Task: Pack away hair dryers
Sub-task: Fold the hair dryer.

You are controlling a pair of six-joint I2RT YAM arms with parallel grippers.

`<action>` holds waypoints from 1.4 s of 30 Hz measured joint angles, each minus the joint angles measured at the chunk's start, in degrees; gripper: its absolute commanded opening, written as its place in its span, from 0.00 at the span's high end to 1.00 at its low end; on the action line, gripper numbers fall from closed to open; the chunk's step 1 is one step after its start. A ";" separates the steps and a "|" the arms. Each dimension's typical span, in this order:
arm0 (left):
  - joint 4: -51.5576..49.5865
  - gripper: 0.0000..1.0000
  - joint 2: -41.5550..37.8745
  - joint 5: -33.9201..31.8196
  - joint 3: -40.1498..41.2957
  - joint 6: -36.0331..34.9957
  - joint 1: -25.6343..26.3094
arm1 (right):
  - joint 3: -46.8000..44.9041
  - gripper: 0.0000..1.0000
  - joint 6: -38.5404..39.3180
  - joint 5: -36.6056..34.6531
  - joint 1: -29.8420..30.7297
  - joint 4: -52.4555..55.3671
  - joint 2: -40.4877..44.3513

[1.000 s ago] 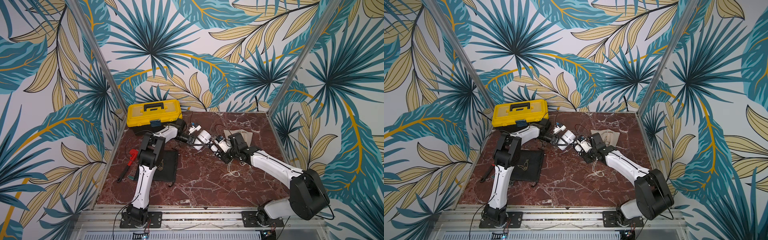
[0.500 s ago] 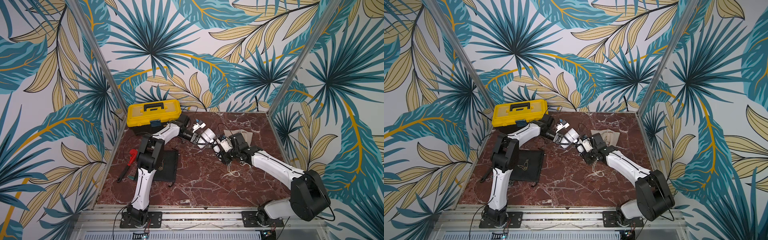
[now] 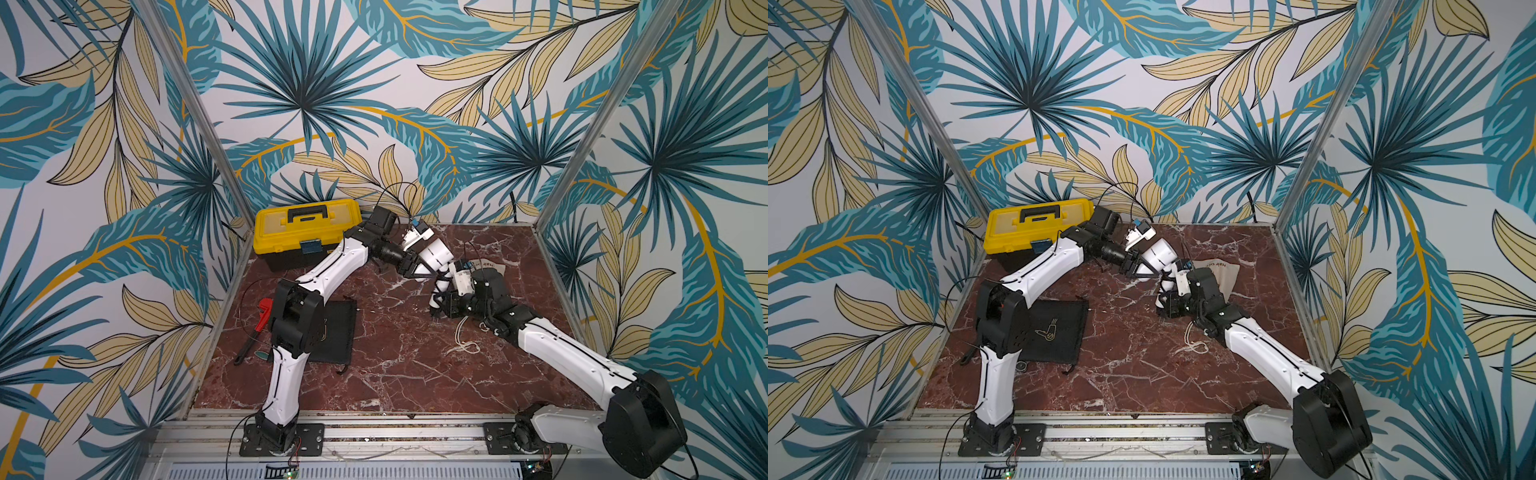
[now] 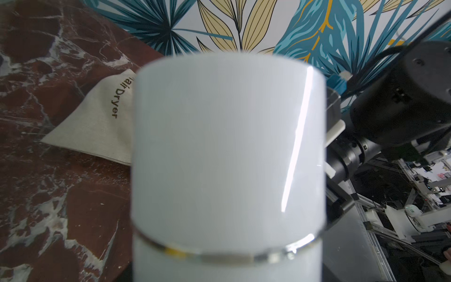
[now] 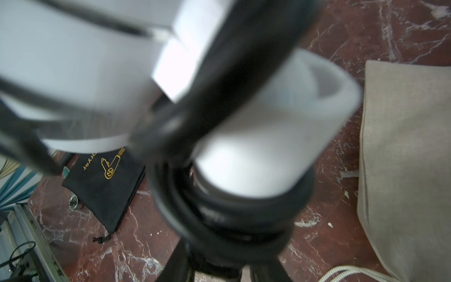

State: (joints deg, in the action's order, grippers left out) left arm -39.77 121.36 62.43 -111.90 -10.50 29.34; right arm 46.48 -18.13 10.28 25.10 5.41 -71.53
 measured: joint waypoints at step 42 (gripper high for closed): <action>42.45 0.97 -12.68 -17.35 17.18 26.49 2.34 | -1.95 0.83 -25.83 -6.32 -0.09 -30.27 -0.26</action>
State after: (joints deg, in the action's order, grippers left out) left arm 2.68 108.68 45.08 -94.72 15.99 31.68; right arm 44.53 -43.97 3.97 25.02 -24.86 -71.79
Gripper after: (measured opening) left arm 0.683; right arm 0.306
